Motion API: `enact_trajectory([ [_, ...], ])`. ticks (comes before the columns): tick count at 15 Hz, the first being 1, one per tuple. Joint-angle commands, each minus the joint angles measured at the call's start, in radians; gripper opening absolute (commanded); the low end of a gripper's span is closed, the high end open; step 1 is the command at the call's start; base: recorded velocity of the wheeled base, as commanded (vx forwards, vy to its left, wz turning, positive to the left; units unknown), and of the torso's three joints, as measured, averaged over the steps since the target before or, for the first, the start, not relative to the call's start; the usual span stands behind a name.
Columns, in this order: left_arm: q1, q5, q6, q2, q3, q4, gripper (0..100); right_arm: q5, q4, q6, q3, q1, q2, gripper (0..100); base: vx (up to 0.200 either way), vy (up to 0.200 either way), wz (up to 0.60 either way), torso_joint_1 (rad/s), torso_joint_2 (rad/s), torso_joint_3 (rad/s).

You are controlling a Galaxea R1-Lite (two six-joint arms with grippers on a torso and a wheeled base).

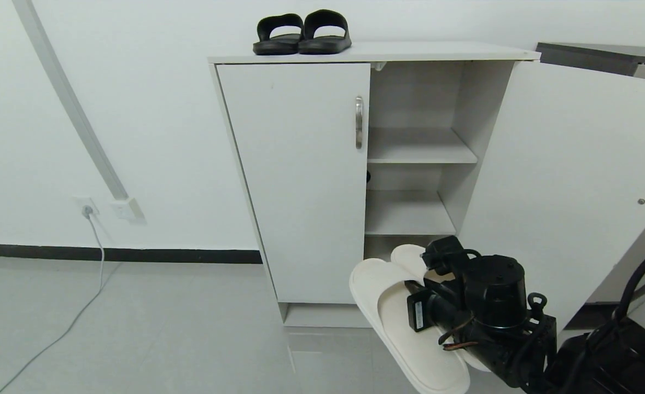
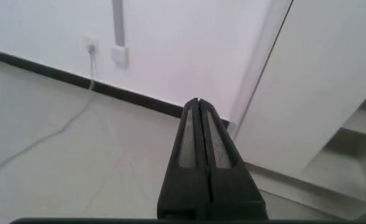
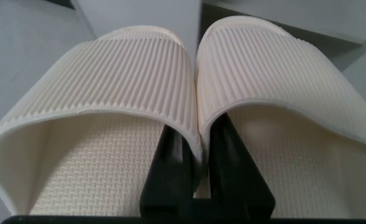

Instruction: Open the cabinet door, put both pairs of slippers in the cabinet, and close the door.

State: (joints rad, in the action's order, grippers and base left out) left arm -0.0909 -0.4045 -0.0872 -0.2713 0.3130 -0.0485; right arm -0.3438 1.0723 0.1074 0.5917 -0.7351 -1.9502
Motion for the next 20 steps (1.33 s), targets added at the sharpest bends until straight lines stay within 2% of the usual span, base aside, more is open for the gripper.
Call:
enact_trajectory([
  [1, 0.089, -0.002, 0.043, 0.27, -0.212, -0.025, 0, -0.001, 0.001, 0.0, -0.004, 0.0, 0.011, 0, 0.0, 0.0, 0.0, 0.0, 0.0, 0.0],
  [3, 0.089, -0.001, 0.04, 0.271, -0.273, 0.027, 0, -0.001, 0.001, 0.0, -0.006, -0.006, 0.014, 0, 0.0, 0.0, 0.0, 0.0, 0.0, 0.0],
  [4, 0.089, 0.064, 0.041, 0.271, -0.313, 0.104, 0, -0.001, 0.001, 0.0, -0.006, -0.01, 0.014, 0, 0.0, 0.0, 0.0, 0.0, 0.0, 0.0],
  [5, 0.089, 0.171, 0.04, 0.271, -0.313, 0.095, 0, -0.001, 0.001, 0.0, -0.006, -0.013, 0.013, 0, 0.0, 0.0, 0.0, 0.0, 0.0, 0.0],
  [6, 0.089, 0.239, 0.047, 0.271, -0.313, 0.095, 0, 0.0, 0.001, 0.0, -0.007, -0.017, 0.013, 0, 0.0, 0.0, 0.0, 0.0, 0.0, 0.0],
  [7, 0.089, 0.274, 0.044, 0.27, -0.313, 0.095, 0, 0.0, 0.003, 0.001, -0.009, -0.023, 0.013, 0, 0.0, 0.0, 0.0, 0.0, 0.0, 0.0],
  [8, 0.088, 0.365, 0.043, 0.27, -0.308, 0.026, 0, 0.002, 0.003, 0.0, -0.013, -0.024, 0.013, 0, 0.0, 0.0, 0.0, 0.0, 0.0, 0.0],
  [9, 0.089, 0.426, 0.032, 0.27, -0.31, 0.042, 0, 0.003, 0.005, 0.0, -0.016, -0.027, 0.013, 0, 0.0, 0.0, 0.0, 0.0, 0.0, 0.0],
  [11, 0.089, 0.424, 0.044, 0.27, -0.311, 0.049, 0, -0.004, 0.0, -0.002, 0.0, -0.032, 0.007, 0, 0.0, 0.0, 0.0, 0.0, 0.0, 0.0],
  [13, 0.089, 0.403, 0.003, 0.27, -0.311, 0.049, 0, -0.081, -0.032, 0.003, 0.091, -0.046, -0.041, 0, 0.0, 0.0, 0.0, 0.0, 0.0, 0.0],
  [16, 0.089, 0.403, 0.004, 0.27, -0.31, 0.049, 0, -0.192, -0.123, 0.047, 0.227, -0.058, -0.101, 0, 0.0, 0.0, 0.0, 0.0, 0.0, 0.0],
  [17, 0.088, 0.404, 0.006, 0.27, -0.311, 0.049, 0, -0.27, -0.264, 0.121, 0.298, -0.078, -0.098, 0, 0.0, 0.0, 0.0, 0.0, 0.0, 0.0],
  [19, 0.089, 0.404, 0.006, 0.27, -0.31, 0.049, 0, -0.362, -0.509, 0.267, 0.441, -0.098, -0.095, 0, 0.0, 0.0, 0.0, 0.0, 0.0, 0.0],
  [20, 0.089, 0.404, 0.006, 0.27, -0.311, 0.049, 0, -0.383, -0.568, 0.305, 0.47, -0.115, -0.096, 0, 0.0, 0.0, 0.0, 0.0, 0.0, 0.0],
])
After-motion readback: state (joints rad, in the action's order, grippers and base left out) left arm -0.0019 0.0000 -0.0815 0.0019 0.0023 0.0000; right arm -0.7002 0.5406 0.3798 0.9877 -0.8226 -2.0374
